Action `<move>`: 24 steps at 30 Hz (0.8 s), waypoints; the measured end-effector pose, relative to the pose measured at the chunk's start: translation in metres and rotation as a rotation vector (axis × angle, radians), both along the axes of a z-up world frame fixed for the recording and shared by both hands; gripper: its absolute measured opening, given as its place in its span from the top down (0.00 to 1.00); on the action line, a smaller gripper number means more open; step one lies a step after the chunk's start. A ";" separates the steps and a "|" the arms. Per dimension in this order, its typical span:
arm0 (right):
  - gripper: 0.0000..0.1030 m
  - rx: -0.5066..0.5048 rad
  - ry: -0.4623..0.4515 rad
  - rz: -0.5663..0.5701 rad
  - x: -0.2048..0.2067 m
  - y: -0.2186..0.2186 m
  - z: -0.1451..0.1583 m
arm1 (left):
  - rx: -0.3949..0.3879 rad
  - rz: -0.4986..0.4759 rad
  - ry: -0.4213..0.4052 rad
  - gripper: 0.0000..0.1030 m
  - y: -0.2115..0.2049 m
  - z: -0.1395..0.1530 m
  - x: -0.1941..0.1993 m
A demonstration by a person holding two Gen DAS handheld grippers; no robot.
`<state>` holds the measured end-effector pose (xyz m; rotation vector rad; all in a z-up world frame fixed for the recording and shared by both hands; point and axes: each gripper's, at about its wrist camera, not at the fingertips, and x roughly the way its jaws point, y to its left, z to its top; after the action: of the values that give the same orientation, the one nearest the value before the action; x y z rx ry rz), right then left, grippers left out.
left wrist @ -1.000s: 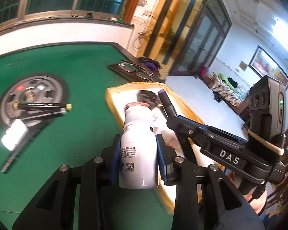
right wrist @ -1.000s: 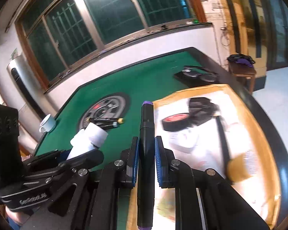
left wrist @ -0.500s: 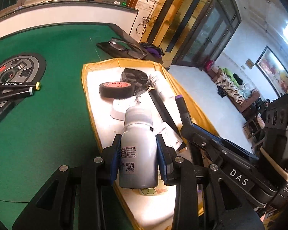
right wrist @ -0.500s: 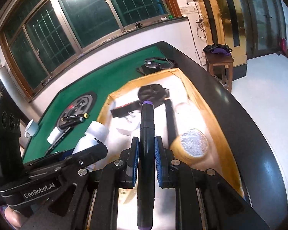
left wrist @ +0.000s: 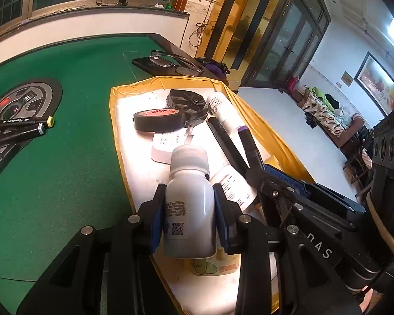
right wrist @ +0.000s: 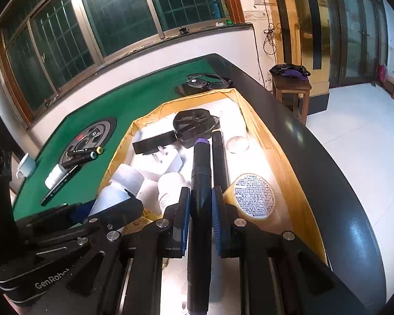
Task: Organize rigid objects
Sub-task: 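Lower the bottle and marker into the tray and open both grippers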
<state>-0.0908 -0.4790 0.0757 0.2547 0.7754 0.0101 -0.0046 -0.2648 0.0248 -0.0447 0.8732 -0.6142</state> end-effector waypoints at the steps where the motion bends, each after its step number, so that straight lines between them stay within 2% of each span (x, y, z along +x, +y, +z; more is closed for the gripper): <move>1: 0.86 -0.005 0.001 -0.001 0.000 0.000 0.001 | -0.003 -0.002 0.001 0.70 0.000 0.000 0.000; 16: 0.86 -0.027 0.007 0.000 -0.003 0.005 0.008 | 0.012 -0.043 0.002 0.68 0.000 0.002 -0.005; 20: 0.85 -0.033 0.003 -0.001 -0.003 0.008 0.010 | 0.006 -0.038 -0.006 0.64 0.003 0.005 -0.007; 24: 0.85 -0.034 -0.006 -0.010 -0.004 0.007 0.015 | -0.012 -0.043 -0.010 0.56 0.006 0.010 -0.010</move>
<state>-0.0948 -0.4721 0.0909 0.2256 0.7677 -0.0116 -0.0148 -0.2584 0.0345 -0.0341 0.8623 -0.6591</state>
